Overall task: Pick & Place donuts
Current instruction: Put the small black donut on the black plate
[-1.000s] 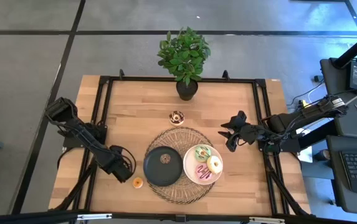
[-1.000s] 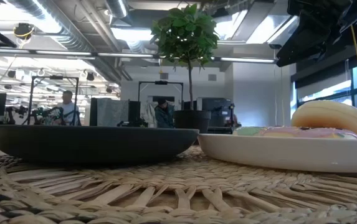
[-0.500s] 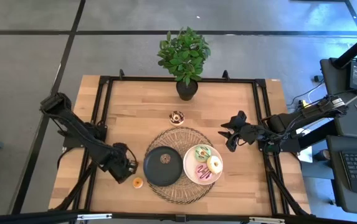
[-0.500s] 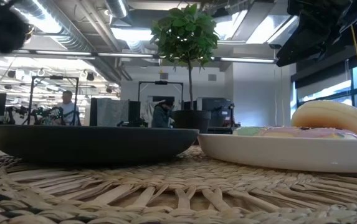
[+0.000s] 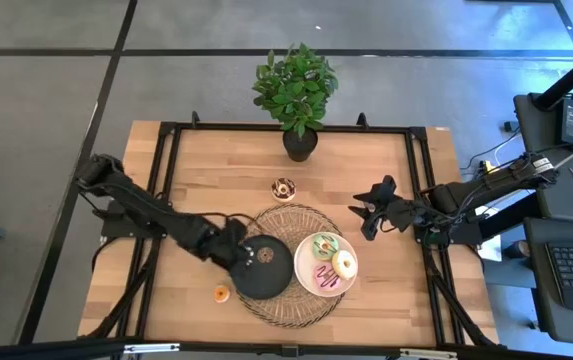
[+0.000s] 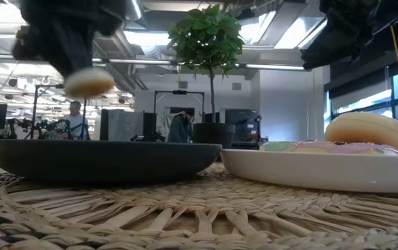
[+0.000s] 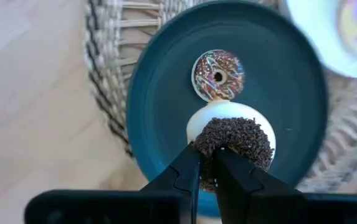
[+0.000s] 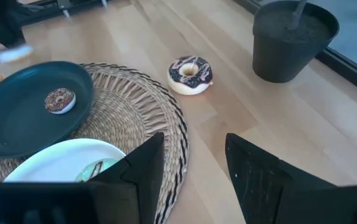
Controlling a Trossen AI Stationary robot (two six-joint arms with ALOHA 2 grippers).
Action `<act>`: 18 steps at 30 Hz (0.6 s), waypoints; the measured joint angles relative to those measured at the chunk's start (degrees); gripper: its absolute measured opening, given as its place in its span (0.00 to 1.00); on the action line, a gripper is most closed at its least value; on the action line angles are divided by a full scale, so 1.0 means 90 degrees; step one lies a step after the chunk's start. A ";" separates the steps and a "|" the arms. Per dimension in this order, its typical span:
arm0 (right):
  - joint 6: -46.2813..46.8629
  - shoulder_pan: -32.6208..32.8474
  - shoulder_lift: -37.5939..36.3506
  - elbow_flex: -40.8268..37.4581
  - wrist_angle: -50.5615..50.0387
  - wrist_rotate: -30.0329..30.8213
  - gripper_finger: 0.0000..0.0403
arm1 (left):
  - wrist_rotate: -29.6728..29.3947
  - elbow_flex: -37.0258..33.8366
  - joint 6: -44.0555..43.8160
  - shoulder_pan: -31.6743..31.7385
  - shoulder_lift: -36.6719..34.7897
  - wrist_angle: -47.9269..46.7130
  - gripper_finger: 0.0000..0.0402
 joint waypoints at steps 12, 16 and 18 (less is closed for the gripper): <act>-0.0170 0.0000 0.0000 0.0000 -0.0090 -0.0004 0.43 | 0.0674 -0.0003 0.0709 0.0507 0.1092 0.0237 0.10; -0.0170 0.0002 0.0002 0.0000 -0.0125 -0.0004 0.43 | 0.0784 -0.0003 0.0711 0.0590 0.1172 0.0309 0.11; -0.0170 0.0000 0.0000 0.0000 -0.0131 -0.0004 0.43 | 0.0787 -0.0003 0.0711 0.0603 0.1169 0.0332 0.11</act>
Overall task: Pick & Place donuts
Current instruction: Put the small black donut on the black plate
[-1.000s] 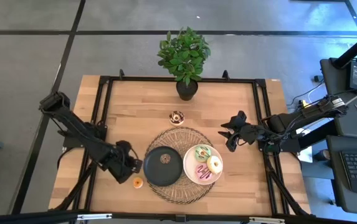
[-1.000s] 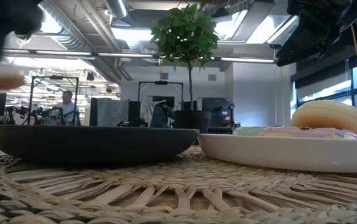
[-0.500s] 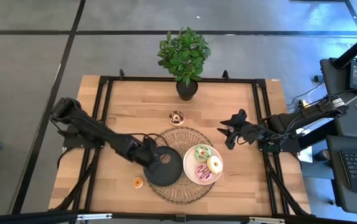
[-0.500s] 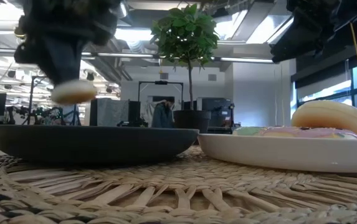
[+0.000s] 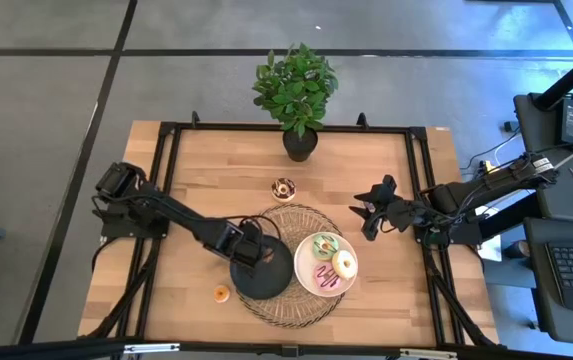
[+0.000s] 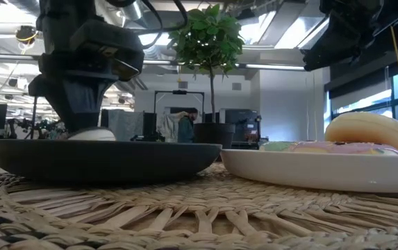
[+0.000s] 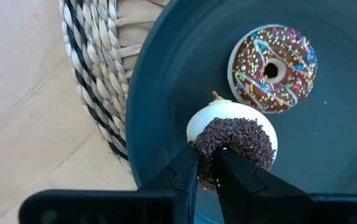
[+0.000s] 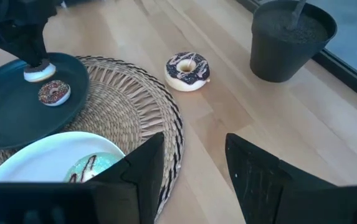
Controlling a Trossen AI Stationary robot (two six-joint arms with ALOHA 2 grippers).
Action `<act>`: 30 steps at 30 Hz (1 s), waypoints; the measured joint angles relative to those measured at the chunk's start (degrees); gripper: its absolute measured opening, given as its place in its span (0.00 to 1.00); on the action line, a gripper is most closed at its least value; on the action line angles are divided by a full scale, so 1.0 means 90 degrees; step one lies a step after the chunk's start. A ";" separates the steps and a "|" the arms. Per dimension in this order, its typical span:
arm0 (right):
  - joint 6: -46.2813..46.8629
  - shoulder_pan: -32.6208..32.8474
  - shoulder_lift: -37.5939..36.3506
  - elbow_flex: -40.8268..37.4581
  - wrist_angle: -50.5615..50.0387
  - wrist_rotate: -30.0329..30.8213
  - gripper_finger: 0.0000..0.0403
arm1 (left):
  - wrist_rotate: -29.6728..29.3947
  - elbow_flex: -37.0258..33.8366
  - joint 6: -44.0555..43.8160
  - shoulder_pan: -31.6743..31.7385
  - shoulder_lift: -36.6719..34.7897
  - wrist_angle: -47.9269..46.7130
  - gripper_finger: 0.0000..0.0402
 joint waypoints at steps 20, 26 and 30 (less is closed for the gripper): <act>-0.0002 0.0000 0.0000 0.0000 -0.0019 0.0000 0.43 | 0.0215 0.0000 0.0000 0.0108 -0.0017 0.0003 0.27; 0.0040 0.0001 0.0001 -0.0002 0.0048 -0.0004 0.43 | 0.0218 0.0000 0.0085 0.0256 -0.0019 0.0003 0.34; -0.0303 0.0065 0.0174 -0.0084 0.1155 -0.0012 0.43 | 0.0215 0.0000 0.0161 0.0287 -0.0019 0.0003 0.37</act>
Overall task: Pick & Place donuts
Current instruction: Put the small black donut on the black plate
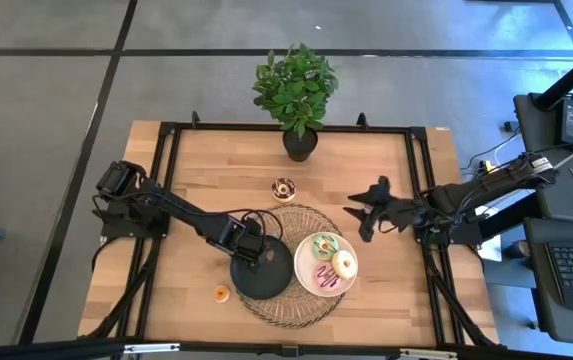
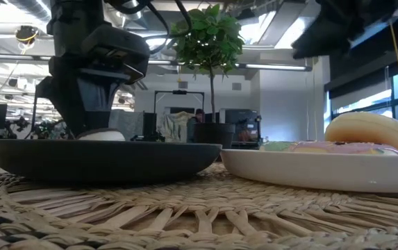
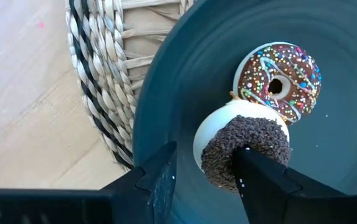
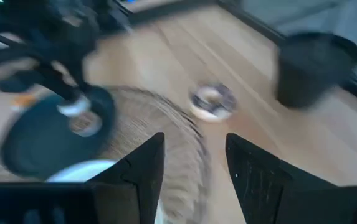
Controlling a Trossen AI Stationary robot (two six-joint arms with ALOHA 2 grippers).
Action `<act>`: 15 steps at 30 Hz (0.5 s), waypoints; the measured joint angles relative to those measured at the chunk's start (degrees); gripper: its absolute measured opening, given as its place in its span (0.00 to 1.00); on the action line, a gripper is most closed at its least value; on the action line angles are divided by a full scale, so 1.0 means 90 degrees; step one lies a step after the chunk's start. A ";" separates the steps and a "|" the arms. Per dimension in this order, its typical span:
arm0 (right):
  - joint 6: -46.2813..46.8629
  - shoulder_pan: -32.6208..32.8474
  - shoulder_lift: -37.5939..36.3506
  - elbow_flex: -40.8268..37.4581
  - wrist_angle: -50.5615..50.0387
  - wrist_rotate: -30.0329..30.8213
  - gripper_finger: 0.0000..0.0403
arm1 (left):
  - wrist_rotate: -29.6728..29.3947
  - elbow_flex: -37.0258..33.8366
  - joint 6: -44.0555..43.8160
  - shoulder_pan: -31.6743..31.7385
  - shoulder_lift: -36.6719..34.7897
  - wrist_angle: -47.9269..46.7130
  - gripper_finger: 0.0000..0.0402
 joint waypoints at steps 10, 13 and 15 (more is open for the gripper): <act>-0.1009 0.0217 0.2219 -0.0102 0.3324 -0.0939 0.43 | 0.0024 0.0000 0.0055 0.0000 -0.0005 -0.0002 0.38; -0.1094 0.0210 0.3055 0.0121 0.3716 -0.1139 0.43 | 0.0024 0.0000 0.0019 0.0000 -0.0005 -0.0001 0.39; -0.1340 0.0211 0.3574 0.0317 0.4090 -0.1377 0.43 | 0.0024 0.0000 0.0016 0.0000 -0.0005 -0.0001 0.39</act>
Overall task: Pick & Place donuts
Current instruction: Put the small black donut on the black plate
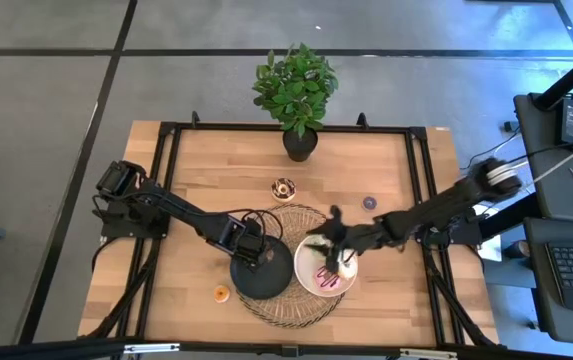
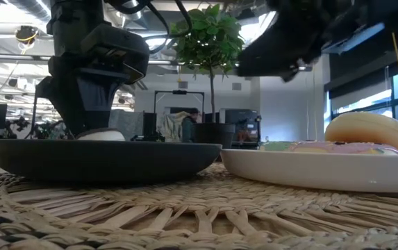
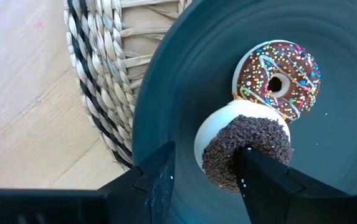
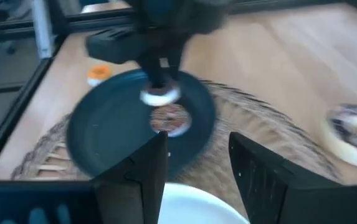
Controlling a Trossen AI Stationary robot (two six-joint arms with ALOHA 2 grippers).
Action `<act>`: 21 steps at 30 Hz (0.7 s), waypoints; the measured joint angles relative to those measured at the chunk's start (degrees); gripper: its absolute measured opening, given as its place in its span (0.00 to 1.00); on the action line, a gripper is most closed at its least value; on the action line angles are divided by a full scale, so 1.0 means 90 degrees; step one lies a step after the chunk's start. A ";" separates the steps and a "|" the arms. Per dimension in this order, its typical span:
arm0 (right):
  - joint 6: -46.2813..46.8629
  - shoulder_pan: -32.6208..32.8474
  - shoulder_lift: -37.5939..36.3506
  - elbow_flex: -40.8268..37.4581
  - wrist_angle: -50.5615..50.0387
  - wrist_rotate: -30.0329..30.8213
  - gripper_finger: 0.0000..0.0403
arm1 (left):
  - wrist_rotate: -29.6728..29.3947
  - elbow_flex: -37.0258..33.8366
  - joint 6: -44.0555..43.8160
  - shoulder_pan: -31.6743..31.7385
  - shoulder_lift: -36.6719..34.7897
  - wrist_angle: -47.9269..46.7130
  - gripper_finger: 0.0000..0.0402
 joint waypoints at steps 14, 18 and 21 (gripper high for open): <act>-0.0689 -0.0001 0.2557 0.2545 0.0158 -0.0708 0.43 | 0.0238 0.0000 -0.0013 -0.0001 0.0000 -0.0029 0.40; -0.0677 -0.0001 0.3067 0.3081 0.0067 -0.1021 0.43 | 0.0228 0.0000 -0.0002 -0.0004 0.0000 -0.0099 0.40; -0.0674 -0.0001 0.3311 0.3439 -0.0336 -0.1071 0.43 | 0.0124 0.0000 -0.0042 0.0000 0.0000 -0.0095 0.40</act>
